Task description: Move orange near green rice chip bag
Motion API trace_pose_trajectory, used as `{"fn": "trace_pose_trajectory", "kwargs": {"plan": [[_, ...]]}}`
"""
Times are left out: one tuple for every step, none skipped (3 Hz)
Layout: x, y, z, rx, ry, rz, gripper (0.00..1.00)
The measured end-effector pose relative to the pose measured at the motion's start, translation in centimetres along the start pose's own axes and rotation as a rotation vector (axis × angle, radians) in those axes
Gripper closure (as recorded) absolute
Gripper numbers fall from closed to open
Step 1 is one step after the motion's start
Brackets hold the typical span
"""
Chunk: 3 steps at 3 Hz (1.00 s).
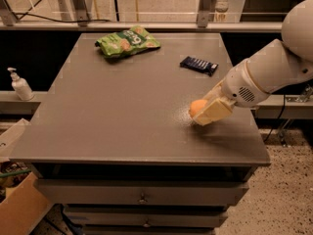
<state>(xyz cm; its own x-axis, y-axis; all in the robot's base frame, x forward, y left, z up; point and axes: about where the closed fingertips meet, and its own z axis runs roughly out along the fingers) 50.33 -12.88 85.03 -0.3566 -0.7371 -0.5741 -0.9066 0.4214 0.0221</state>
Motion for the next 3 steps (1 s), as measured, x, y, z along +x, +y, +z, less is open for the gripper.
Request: {"fn": "trace_pose_trajectory", "kwargs": {"plan": [[-0.5,-0.5,0.1,0.023,-0.017,0.011,1.00],[-3.5,-3.7,1.2,0.075,-0.066,0.013,1.00],[-7.7,-8.2,2.5,0.127,-0.108,0.002,1.00]]}}
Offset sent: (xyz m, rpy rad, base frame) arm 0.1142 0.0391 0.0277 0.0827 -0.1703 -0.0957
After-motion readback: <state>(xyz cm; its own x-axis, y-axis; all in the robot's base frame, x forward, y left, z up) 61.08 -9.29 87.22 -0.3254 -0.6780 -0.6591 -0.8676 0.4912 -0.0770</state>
